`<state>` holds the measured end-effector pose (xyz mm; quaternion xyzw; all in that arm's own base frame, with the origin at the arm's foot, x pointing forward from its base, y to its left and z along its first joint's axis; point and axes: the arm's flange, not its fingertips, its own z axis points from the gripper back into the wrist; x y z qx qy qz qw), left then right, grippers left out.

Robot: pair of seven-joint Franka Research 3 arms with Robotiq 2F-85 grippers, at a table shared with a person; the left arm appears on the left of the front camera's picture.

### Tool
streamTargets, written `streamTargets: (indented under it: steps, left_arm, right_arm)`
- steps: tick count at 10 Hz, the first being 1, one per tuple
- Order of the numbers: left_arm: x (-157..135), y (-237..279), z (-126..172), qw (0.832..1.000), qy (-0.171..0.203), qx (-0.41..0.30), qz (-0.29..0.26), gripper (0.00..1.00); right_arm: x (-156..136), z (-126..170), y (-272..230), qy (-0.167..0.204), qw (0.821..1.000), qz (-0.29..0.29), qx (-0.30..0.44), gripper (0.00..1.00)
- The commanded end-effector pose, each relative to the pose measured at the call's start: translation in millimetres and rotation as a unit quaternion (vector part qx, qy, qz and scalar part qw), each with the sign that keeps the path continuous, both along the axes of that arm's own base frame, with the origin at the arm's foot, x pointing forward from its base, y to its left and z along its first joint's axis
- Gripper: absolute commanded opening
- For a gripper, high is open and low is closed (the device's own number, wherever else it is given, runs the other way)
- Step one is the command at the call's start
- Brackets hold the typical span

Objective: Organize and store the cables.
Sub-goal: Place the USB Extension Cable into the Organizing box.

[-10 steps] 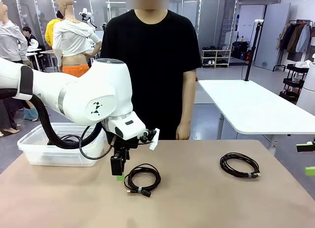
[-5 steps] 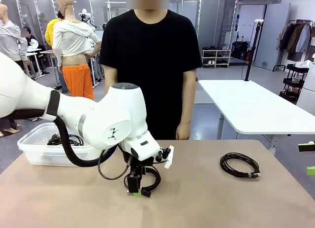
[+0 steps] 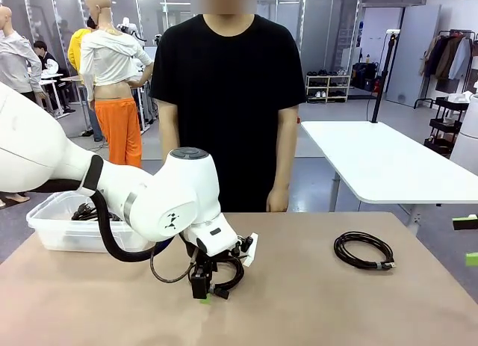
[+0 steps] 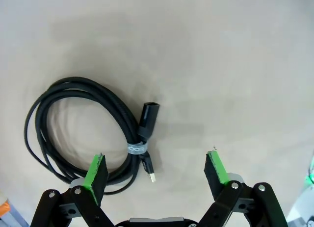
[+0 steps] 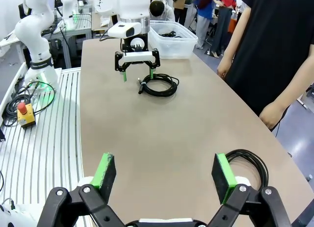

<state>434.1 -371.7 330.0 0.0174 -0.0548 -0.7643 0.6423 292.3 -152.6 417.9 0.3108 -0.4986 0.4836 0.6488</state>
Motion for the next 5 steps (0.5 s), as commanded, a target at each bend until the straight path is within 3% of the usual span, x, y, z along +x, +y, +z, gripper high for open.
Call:
streamTargets:
  steps: [1,3,4,5]
  left_arm:
    - [16.4,-5.6,-9.5,1.0,-0.006,-0.013,0.009,1.0]
    - [29.6,-8.7,-19.3,0.999,0.029,-0.004,0.014,1.0]
    - [31.5,-10.1,-21.5,0.999,0.036,-0.012,0.011,0.78]
    - [32.2,-7.8,-21.6,0.999,0.043,-0.012,0.012,0.4]
  right_arm:
    - [1.8,1.8,0.9,-0.002,1.0,-0.002,0.006,1.0]
    - [1.8,1.8,0.9,-0.002,1.0,-0.002,0.006,1.0]
    - [1.8,1.8,0.9,-0.002,1.0,-0.002,0.006,1.0]
    - [1.8,1.8,0.9,-0.002,1.0,-0.002,0.006,1.0]
